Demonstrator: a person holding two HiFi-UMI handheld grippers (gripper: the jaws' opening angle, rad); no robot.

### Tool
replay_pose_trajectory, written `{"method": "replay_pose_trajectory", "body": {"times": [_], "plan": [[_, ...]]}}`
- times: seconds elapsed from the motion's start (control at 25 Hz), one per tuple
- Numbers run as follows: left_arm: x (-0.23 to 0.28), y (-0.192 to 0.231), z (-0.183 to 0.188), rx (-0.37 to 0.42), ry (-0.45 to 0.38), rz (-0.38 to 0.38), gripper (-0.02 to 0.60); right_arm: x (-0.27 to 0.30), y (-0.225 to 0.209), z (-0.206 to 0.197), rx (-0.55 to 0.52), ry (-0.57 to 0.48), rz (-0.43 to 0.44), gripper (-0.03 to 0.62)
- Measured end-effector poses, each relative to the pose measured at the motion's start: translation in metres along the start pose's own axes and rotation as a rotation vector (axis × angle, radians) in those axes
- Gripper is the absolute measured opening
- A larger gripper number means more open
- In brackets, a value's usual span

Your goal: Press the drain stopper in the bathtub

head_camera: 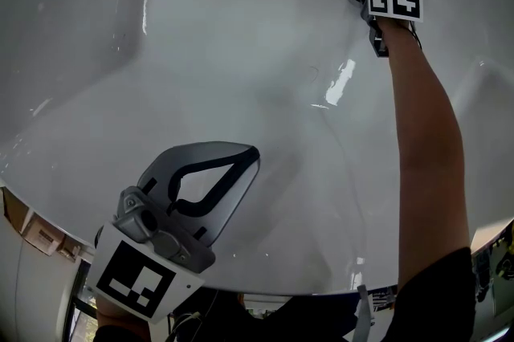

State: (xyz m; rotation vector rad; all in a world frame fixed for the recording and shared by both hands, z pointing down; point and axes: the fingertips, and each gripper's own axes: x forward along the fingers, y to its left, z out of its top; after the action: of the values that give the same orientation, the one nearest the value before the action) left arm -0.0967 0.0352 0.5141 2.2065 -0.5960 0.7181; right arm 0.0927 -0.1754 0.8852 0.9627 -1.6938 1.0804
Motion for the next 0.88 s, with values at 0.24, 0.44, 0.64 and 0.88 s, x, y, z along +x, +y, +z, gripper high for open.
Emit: {"method": "replay_pose_trajectory", "body": {"times": [0.24,0.44,0.64,0.88], "plan": [[-0.001,0.001,0.001,0.0,-0.006,0.002,0.009,0.001,0.001,0.0,-0.031,0.021,-0.024,0.015],[0.0,0.002,0.006,0.032,-0.023,0.004,0.009,0.002,-0.001,0.001,-0.014,-0.001,-0.054,0.016],[0.001,0.004,0.006,0.09,-0.048,0.012,0.009,-0.022,-0.002,0.005,0.074,-0.089,-0.032,0.015],[0.006,0.012,-0.004,-0.011,-0.121,0.035,0.009,-0.106,0.02,0.004,0.036,-0.152,0.041,0.015]]}}
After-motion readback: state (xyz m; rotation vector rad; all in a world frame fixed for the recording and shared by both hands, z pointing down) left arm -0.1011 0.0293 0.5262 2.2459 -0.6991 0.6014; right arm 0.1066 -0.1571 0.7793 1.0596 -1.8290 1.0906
